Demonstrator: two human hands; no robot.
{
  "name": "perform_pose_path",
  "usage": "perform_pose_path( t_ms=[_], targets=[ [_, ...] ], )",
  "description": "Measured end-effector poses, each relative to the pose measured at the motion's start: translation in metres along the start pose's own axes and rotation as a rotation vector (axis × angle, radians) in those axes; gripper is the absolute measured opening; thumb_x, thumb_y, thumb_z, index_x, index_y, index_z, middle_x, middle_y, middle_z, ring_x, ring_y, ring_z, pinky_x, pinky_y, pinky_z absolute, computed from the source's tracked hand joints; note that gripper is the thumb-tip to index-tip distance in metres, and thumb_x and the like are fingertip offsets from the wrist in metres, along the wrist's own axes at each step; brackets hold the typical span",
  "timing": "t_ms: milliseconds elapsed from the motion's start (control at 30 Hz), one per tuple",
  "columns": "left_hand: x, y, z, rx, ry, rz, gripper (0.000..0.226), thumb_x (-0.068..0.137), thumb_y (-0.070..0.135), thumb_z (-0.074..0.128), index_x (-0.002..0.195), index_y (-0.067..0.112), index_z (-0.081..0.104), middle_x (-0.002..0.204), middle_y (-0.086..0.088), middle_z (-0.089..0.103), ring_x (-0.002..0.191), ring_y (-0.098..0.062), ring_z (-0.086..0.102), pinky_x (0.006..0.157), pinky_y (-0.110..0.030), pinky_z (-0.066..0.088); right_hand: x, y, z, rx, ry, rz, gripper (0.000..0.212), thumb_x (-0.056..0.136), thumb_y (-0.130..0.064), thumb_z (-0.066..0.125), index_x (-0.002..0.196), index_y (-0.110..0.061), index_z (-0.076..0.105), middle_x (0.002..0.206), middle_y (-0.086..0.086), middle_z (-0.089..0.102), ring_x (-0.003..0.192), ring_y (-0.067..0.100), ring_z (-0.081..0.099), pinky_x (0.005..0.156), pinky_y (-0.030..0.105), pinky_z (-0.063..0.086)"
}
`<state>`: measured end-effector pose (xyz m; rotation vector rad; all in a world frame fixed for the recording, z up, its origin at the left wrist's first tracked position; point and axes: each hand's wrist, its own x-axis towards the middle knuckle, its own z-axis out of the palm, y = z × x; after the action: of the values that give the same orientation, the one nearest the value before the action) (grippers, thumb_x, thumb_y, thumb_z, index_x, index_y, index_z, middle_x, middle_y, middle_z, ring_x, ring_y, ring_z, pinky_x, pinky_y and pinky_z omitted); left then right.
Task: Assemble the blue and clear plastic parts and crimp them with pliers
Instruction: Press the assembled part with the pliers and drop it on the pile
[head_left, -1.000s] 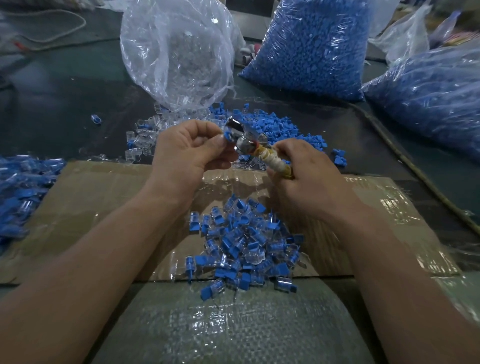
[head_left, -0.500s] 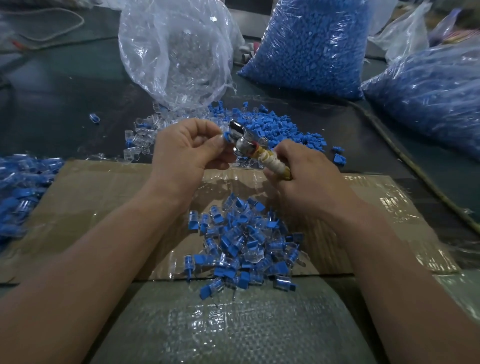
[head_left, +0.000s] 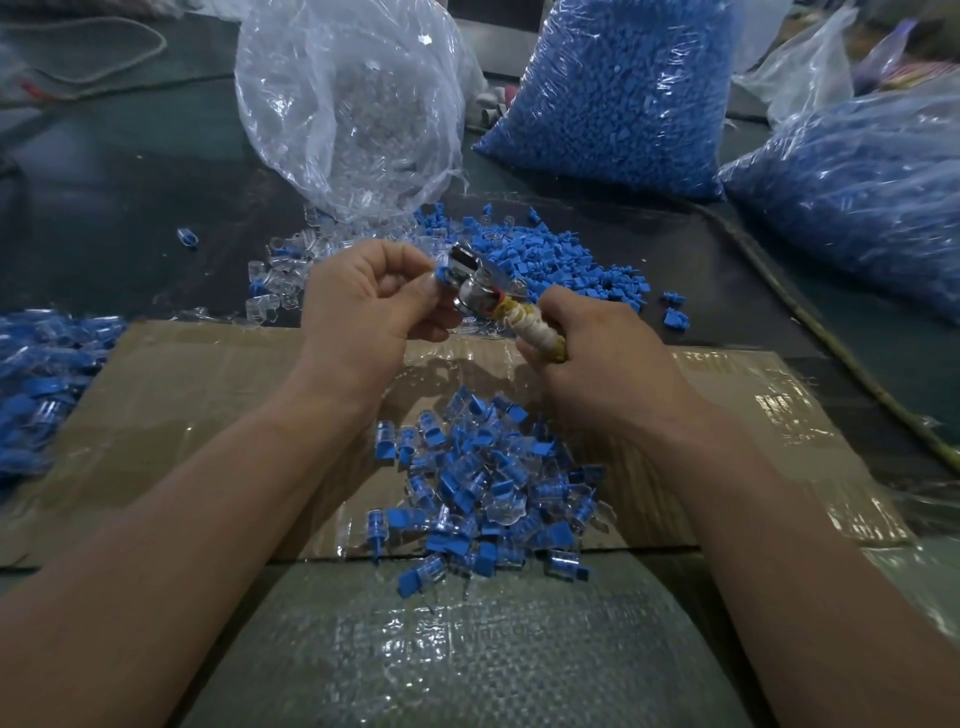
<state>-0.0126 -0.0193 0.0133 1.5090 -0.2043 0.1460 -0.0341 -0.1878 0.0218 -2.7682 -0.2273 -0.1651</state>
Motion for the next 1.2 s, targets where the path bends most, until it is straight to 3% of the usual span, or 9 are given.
perform_pose_path(
  t_ms=[300,467,667,800,900,1033,1200],
  targets=[
    [0.001,0.001,0.0,-0.007,0.015,-0.011,0.015,0.084,-0.005,0.057,0.079,0.009,0.057,0.07,-0.008,0.066,0.056,-0.011,0.065,0.054,-0.021,0.053,0.0,0.002,0.002,-0.03,0.042,-0.008,0.016,0.087,-0.028,0.056,0.085,-0.026,0.04,0.07,-0.015,0.038,0.062,0.001,0.036,0.051,0.021,0.026],
    [0.002,-0.002,-0.001,-0.003,0.012,-0.018,0.016,0.084,-0.004,0.057,0.078,0.011,0.058,0.064,0.0,0.068,0.059,-0.012,0.066,0.054,-0.019,0.052,0.001,0.007,0.001,-0.011,0.055,-0.033,0.018,0.084,-0.021,0.058,0.09,-0.027,0.042,0.08,-0.01,0.042,0.071,0.01,0.038,0.055,0.017,0.025],
    [0.003,0.005,-0.009,-0.114,0.042,-0.054,0.008,0.083,0.002,0.06,0.082,0.01,0.058,0.074,-0.007,0.072,0.065,-0.016,0.068,0.057,-0.021,0.053,0.003,0.018,-0.002,-0.07,0.015,-0.002,0.017,0.082,-0.022,0.063,0.091,-0.024,0.048,0.085,-0.006,0.05,0.079,0.014,0.046,0.063,0.028,0.034],
    [-0.003,0.013,-0.01,-0.092,-0.19,-0.092,0.007,0.07,0.015,0.066,0.074,0.009,0.063,0.071,-0.005,0.07,0.061,-0.013,0.065,0.052,-0.018,0.05,0.001,0.021,-0.006,-0.077,-0.035,0.003,0.023,0.076,-0.039,0.069,0.085,-0.024,0.054,0.079,-0.009,0.052,0.073,0.01,0.047,0.058,0.027,0.034],
    [-0.006,0.015,-0.007,-0.016,-0.32,-0.118,0.007,0.064,0.017,0.067,0.065,0.01,0.069,0.057,0.0,0.065,0.049,-0.006,0.057,0.043,-0.013,0.042,0.001,0.018,-0.009,-0.096,-0.099,0.039,0.034,0.069,-0.049,0.072,0.09,-0.025,0.06,0.086,-0.007,0.057,0.078,0.012,0.051,0.064,0.03,0.042],
    [-0.004,0.016,-0.007,0.021,-0.48,-0.157,0.011,0.059,0.018,0.068,0.067,0.012,0.072,0.052,0.001,0.064,0.038,-0.002,0.05,0.036,-0.01,0.034,0.002,0.017,-0.014,-0.067,-0.18,0.073,0.04,0.061,-0.049,0.077,0.089,-0.029,0.057,0.082,-0.013,0.054,0.074,0.006,0.048,0.061,0.026,0.035],
    [-0.002,0.013,-0.01,0.056,-0.706,-0.197,0.02,0.052,0.025,0.074,0.069,0.016,0.073,0.061,-0.003,0.068,0.043,-0.007,0.054,0.039,-0.015,0.039,0.001,0.018,-0.015,-0.031,-0.245,0.076,0.04,0.06,-0.048,0.079,0.085,-0.031,0.053,0.078,-0.017,0.049,0.072,-0.002,0.043,0.058,0.023,0.031]
  ],
)
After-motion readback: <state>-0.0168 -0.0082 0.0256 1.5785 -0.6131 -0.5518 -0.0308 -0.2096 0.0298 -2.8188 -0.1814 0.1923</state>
